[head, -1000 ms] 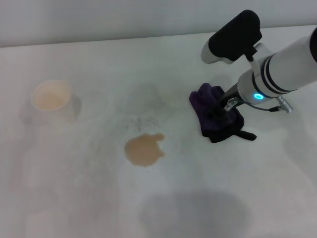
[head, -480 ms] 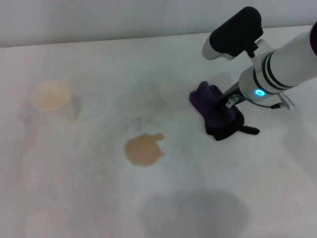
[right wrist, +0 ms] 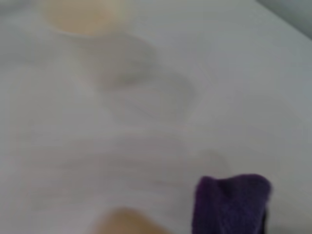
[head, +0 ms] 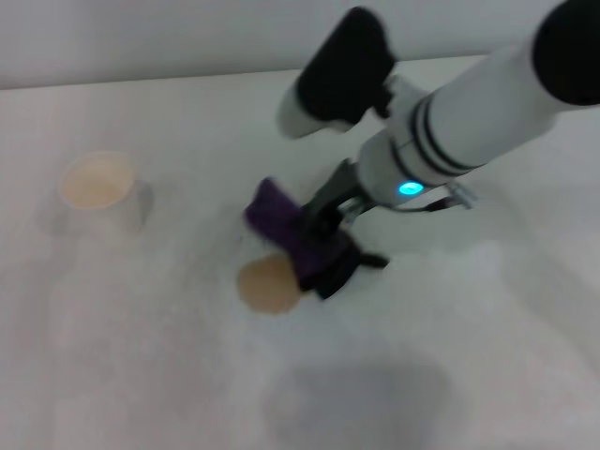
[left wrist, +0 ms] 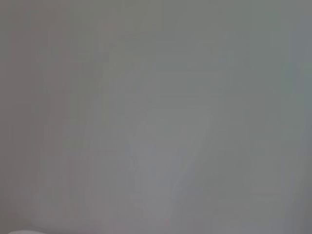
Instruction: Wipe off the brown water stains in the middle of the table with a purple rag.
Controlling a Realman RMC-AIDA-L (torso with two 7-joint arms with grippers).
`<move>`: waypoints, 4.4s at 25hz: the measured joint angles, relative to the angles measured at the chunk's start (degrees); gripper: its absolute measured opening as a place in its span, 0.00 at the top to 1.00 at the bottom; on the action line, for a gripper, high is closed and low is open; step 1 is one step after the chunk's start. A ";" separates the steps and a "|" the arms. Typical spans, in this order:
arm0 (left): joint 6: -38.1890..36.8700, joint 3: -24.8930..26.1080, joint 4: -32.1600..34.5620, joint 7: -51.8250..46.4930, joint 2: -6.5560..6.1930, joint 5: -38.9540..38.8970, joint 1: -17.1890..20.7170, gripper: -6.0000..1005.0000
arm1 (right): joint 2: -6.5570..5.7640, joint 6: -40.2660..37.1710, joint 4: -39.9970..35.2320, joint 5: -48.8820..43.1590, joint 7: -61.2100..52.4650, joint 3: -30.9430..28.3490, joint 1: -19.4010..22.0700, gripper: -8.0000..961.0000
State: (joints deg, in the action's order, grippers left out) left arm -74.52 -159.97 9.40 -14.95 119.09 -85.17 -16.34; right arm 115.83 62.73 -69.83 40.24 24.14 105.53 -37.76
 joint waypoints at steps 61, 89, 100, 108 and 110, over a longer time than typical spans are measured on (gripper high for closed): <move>0.44 0.01 0.12 -1.22 0.11 0.00 -0.88 0.11 | 0.09 -30.55 16.98 12.64 2.93 17.23 -2.12 0.89; 0.03 0.00 -0.74 -1.22 0.00 -0.58 -1.50 0.12 | -0.46 -16.77 12.65 18.57 30.56 -15.37 12.53 0.84; -0.02 0.01 -0.79 -1.22 0.00 -0.79 -1.32 0.12 | -0.38 -7.37 26.88 76.33 80.90 -25.57 17.00 0.40; 0.05 0.00 -0.80 -4.01 -0.04 -0.79 -1.45 0.12 | 0.36 18.54 56.35 112.80 120.45 -28.46 14.07 0.13; 0.14 0.00 -1.58 -5.73 -0.07 -0.79 -1.69 0.12 | 0.36 18.44 59.52 114.35 126.46 -30.29 13.99 0.11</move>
State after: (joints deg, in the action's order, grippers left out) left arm -74.39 -159.97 7.82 -20.68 119.02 -85.96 -18.03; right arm 116.19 81.17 -10.31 154.59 150.60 75.23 -23.77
